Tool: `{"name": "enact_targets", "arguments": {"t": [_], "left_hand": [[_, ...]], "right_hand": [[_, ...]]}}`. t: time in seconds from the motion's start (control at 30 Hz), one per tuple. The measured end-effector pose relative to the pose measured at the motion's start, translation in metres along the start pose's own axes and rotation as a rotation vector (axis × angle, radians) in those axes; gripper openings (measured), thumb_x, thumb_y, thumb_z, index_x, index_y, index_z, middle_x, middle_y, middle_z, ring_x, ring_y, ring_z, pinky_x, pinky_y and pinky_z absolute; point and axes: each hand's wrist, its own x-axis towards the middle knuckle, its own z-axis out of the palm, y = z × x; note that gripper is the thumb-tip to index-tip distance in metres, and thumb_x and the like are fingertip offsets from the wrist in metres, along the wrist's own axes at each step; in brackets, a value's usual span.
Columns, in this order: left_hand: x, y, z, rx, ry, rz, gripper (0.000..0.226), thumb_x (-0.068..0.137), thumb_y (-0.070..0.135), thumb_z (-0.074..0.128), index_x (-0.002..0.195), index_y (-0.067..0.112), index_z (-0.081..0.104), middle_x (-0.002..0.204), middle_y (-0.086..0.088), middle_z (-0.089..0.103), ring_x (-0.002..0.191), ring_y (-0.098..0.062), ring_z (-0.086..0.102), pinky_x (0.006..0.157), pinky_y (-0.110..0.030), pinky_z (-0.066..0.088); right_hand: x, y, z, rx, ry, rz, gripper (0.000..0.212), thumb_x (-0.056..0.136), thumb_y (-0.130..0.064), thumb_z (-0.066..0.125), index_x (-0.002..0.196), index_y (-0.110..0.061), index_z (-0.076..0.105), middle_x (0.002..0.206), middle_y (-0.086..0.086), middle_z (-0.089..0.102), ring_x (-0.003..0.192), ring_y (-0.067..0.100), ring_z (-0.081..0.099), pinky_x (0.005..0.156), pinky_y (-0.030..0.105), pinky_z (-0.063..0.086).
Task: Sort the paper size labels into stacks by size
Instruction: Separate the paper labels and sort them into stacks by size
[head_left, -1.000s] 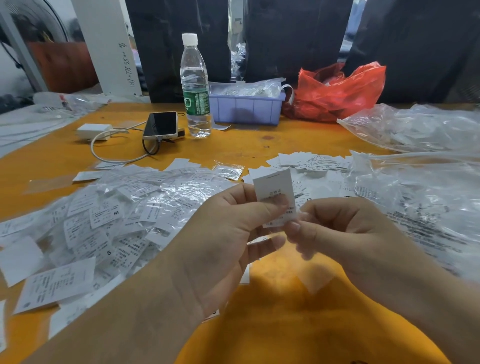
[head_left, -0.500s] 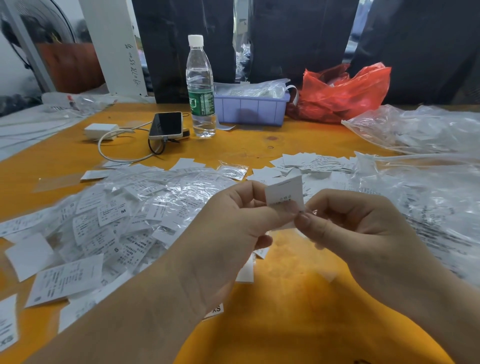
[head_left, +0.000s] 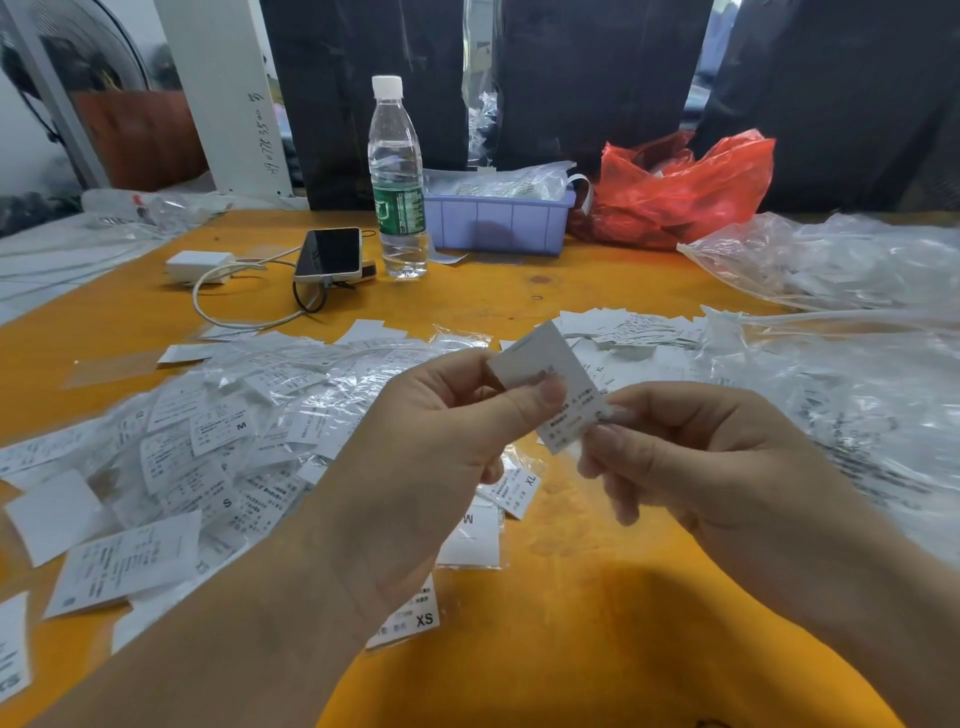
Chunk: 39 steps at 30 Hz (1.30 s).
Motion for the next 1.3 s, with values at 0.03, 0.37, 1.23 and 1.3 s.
{"name": "enact_targets", "arguments": {"t": [0.03, 0.37, 1.23, 1.3], "left_hand": [[0.000, 0.000, 0.000, -0.017, -0.004, -0.001, 0.029, 0.059, 0.035, 0.076, 0.086, 0.023, 0.080, 0.061, 0.005, 0.060, 0.046, -0.006, 0.036, 0.051, -0.020, 0.038], [0.001, -0.008, 0.008, 0.046, -0.015, -0.017, 0.027, 0.070, 0.035, 0.079, 0.092, 0.019, 0.077, 0.051, 0.011, 0.047, 0.046, -0.006, 0.038, 0.052, -0.023, 0.036], [-0.012, -0.004, 0.013, 0.617, 0.044, 0.255, 0.021, 0.072, 0.030, 0.056, 0.067, 0.010, 0.052, 0.048, 0.008, 0.040, 0.042, -0.006, 0.033, 0.041, -0.012, 0.030], [-0.013, -0.003, 0.013, 0.608, 0.047, 0.255, 0.018, 0.073, 0.030, 0.056, 0.067, 0.013, 0.054, 0.048, 0.010, 0.042, 0.043, -0.005, 0.035, 0.041, -0.011, 0.030]], "right_hand": [[0.000, 0.000, 0.001, 0.005, -0.013, 0.011, 0.010, 0.071, -0.021, 0.079, 0.076, -0.013, 0.077, 0.069, 0.011, 0.068, 0.057, 0.016, 0.055, 0.052, 0.025, 0.047], [0.001, 0.001, 0.002, 0.053, -0.014, 0.034, 0.015, 0.067, -0.024, 0.081, 0.075, -0.012, 0.076, 0.067, 0.010, 0.066, 0.058, 0.015, 0.056, 0.052, 0.024, 0.047], [0.000, -0.003, -0.003, -0.041, 0.079, 0.056, 0.015, 0.070, -0.028, 0.070, 0.073, -0.014, 0.076, 0.080, 0.022, 0.067, 0.065, 0.020, 0.056, 0.063, 0.032, 0.052], [0.001, -0.002, -0.003, -0.020, 0.093, 0.035, 0.015, 0.069, -0.027, 0.070, 0.071, -0.013, 0.075, 0.074, 0.018, 0.065, 0.062, 0.018, 0.056, 0.059, 0.029, 0.051]]}}
